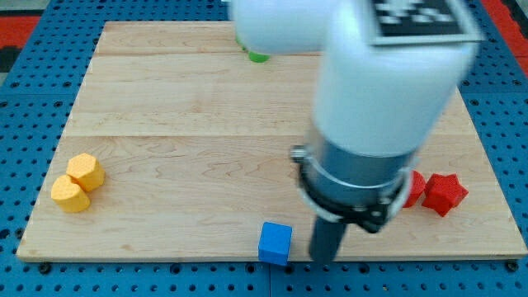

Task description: Move the blue cube towards bottom center of the board

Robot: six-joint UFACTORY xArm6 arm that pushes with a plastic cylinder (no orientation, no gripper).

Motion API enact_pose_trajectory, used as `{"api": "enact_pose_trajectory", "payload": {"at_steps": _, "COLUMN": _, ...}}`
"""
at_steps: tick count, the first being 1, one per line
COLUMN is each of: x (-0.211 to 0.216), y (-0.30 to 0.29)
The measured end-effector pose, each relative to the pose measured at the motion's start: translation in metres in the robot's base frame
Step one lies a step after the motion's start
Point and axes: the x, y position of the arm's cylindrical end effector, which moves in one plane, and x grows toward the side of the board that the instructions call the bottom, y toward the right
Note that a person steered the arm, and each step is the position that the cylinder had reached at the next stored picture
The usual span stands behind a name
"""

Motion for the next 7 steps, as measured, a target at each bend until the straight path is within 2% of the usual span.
{"api": "enact_pose_trajectory", "payload": {"at_steps": 1, "x": 0.0, "y": -0.049}}
{"api": "enact_pose_trajectory", "payload": {"at_steps": 2, "x": -0.023, "y": -0.085}}
{"api": "enact_pose_trajectory", "payload": {"at_steps": 3, "x": -0.044, "y": -0.1}}
{"api": "enact_pose_trajectory", "payload": {"at_steps": 4, "x": -0.086, "y": -0.071}}
{"api": "enact_pose_trajectory", "payload": {"at_steps": 5, "x": -0.099, "y": -0.169}}
{"api": "enact_pose_trajectory", "payload": {"at_steps": 6, "x": -0.029, "y": -0.249}}
{"api": "enact_pose_trajectory", "payload": {"at_steps": 7, "x": -0.002, "y": -0.231}}
